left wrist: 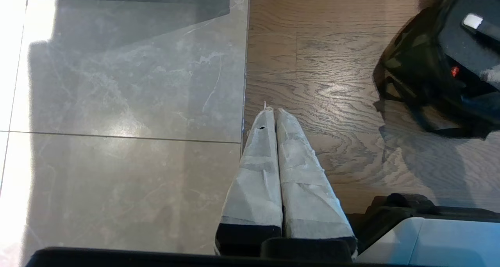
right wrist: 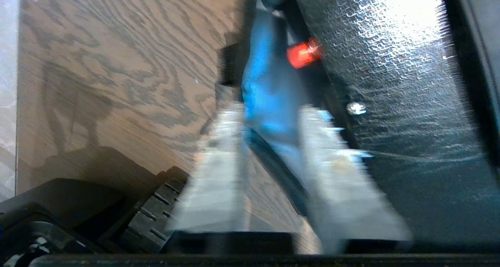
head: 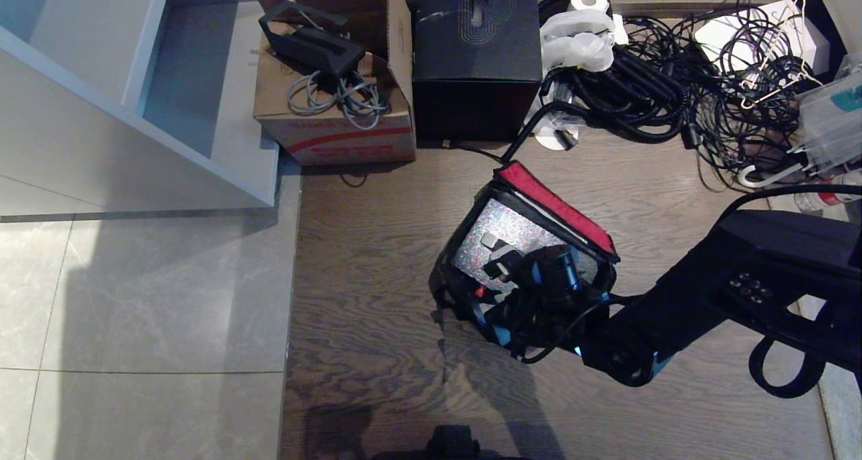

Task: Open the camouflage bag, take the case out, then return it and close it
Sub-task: Close the top of the storage box

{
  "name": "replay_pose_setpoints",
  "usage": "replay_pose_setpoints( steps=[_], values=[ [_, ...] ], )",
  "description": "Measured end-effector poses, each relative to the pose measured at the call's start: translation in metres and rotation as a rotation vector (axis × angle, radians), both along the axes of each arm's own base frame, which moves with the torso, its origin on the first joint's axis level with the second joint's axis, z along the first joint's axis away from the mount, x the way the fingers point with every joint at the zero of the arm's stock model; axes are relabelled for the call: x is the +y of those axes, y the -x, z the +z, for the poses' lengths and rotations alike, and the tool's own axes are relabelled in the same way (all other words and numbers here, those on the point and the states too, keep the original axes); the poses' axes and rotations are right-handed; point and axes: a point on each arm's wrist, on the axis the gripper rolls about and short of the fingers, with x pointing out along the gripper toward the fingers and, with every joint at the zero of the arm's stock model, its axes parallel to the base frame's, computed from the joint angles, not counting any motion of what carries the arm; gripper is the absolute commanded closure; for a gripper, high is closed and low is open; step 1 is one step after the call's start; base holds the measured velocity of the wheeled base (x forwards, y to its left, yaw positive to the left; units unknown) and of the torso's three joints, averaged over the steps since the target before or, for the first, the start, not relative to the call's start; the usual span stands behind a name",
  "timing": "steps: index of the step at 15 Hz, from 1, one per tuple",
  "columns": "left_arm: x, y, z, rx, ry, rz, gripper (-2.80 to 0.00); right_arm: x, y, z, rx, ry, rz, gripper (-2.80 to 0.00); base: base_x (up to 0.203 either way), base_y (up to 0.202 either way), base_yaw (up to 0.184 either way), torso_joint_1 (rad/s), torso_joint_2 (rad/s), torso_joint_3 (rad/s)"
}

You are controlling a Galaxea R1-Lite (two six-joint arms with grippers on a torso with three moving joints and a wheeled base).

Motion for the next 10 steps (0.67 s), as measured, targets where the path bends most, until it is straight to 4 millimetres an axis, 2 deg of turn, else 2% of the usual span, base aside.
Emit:
replay_pose_setpoints(
  steps=[7, 10],
  values=[
    [0.000, 0.000, 0.000, 0.000, 0.001, 0.000, 0.00, -0.003, -0.003, 0.009, -0.025, -0.006, -0.004, -2.80, 0.000, 0.000, 0.000, 0.000, 0.00, 0.000],
    [0.000, 0.000, 0.000, 0.000, 0.000, 0.000, 0.00, -0.026, -0.014, 0.015, -0.027, -0.005, -0.066, -2.80, 0.000, 0.000, 0.000, 0.000, 0.00, 0.000]
  ],
)
